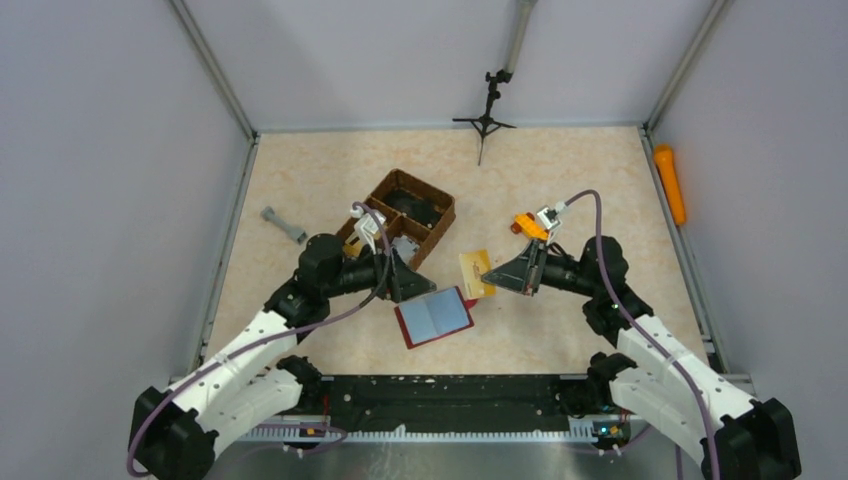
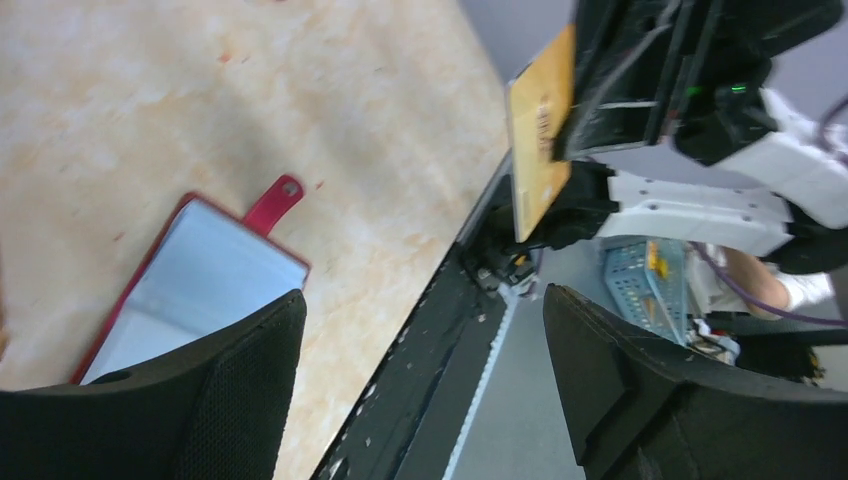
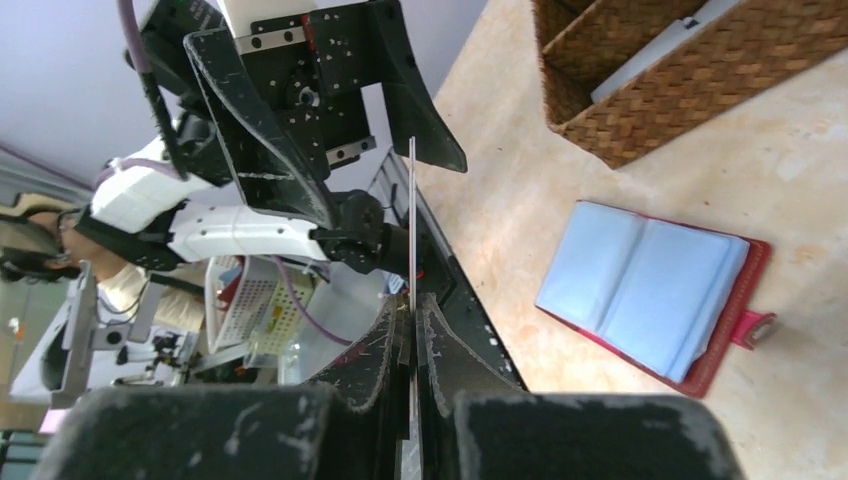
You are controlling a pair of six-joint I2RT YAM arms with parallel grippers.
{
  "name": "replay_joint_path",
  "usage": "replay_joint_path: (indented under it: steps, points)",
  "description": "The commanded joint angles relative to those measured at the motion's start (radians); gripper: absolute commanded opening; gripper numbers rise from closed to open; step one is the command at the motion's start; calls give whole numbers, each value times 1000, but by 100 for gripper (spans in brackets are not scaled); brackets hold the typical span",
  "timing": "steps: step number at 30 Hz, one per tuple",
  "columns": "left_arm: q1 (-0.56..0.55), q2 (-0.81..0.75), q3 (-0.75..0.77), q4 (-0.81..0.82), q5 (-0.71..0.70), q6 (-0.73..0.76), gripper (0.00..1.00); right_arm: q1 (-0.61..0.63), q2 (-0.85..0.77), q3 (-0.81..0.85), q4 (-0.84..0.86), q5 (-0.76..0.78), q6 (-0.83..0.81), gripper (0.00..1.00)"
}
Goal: Take the credit cards out of the card holder
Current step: Place the card holder at the center of the board, then place the credit card in the storage box.
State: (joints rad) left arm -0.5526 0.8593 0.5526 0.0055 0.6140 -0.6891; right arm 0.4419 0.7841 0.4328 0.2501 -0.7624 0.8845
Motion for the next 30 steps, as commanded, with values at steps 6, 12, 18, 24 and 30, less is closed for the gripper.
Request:
replay_joint_path:
  steps: [6, 12, 18, 24, 30]
  points:
    - [-48, 137, -82, 724, 122, -326, 90, -1, 20, -42, 316, -105, 133, 0]
    - [-105, 239, -31, 811, 102, -347, 88, 27, 20, -34, 313, -92, 136, 0]
    - [-123, 319, -19, 911, 109, -404, 73, 56, 37, -28, 276, -62, 112, 0]
    - [-129, 371, -15, 979, 118, -446, 42, 88, 82, -22, 267, -40, 96, 0]
    - [-130, 380, -21, 961, 105, -442, 15, 96, 105, -17, 247, -32, 83, 0]
